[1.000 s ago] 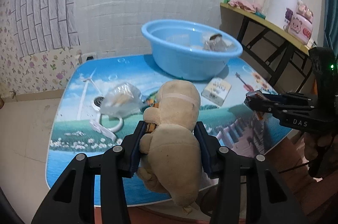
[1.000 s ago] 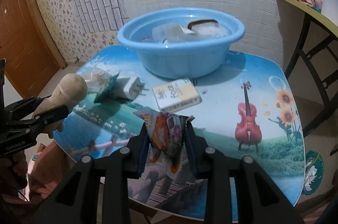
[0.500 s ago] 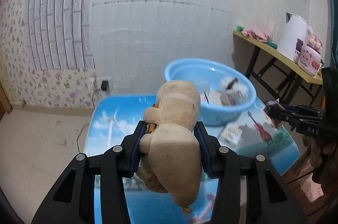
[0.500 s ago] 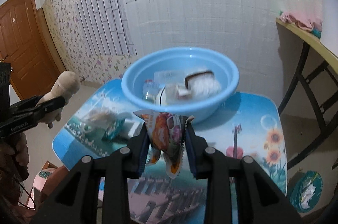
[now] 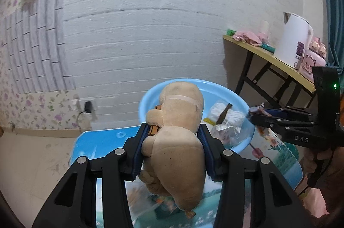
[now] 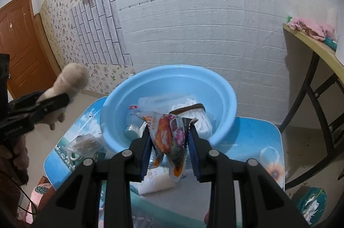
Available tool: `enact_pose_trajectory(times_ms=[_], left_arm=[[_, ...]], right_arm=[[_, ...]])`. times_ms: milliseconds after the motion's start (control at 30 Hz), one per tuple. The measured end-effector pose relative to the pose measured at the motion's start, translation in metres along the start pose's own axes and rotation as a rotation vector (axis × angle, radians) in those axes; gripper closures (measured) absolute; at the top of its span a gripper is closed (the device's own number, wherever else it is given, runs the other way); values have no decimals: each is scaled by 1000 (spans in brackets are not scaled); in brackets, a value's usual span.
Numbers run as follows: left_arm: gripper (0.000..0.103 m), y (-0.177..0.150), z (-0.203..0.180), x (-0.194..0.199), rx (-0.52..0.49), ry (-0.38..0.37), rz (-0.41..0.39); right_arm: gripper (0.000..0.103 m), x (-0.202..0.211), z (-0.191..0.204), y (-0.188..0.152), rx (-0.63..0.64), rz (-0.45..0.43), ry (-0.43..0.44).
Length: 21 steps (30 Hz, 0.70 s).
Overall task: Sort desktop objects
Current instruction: 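Carry the plush toy and snack bag over the blue basin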
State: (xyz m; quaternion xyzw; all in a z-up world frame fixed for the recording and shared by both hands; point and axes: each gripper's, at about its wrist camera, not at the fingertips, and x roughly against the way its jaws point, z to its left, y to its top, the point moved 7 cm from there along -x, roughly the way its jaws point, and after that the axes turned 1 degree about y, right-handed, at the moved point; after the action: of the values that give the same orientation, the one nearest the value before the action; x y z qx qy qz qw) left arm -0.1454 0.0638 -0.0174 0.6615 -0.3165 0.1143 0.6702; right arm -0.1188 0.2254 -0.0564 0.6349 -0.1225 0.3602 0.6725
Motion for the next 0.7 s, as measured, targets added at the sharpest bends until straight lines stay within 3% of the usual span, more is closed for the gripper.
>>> enact_pose_trajectory(times_ms=[300, 700], left_arm=[[57, -1, -24, -57, -31, -46, 73], [56, -3, -32, -97, -61, -48, 107]], right_arm=[[72, -26, -17, 12, -11, 2, 6], [72, -56, -24, 16, -18, 12, 18]])
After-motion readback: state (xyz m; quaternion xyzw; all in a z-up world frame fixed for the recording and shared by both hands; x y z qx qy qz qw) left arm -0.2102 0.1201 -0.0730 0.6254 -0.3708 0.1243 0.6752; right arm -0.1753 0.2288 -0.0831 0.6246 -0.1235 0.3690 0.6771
